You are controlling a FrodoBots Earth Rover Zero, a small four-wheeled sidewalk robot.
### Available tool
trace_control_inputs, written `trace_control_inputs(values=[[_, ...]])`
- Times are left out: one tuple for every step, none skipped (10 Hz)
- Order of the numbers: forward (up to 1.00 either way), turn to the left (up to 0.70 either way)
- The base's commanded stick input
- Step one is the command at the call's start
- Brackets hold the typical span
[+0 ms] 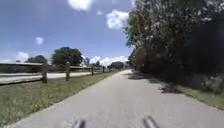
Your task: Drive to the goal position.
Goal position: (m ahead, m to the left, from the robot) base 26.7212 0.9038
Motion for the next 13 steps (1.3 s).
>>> trace_control_inputs(values=[[0.5,0.0],[0.5,0.0],[0.5,0.0],[0.5,0.0],[0.5,0.0],[0.5,0.0],[0.5,0.0],[0.5,0.0],[0.5,0.0],[0.5,0.0],[0.5,0.0],[0.5,0.0],[0.5,0.0]])
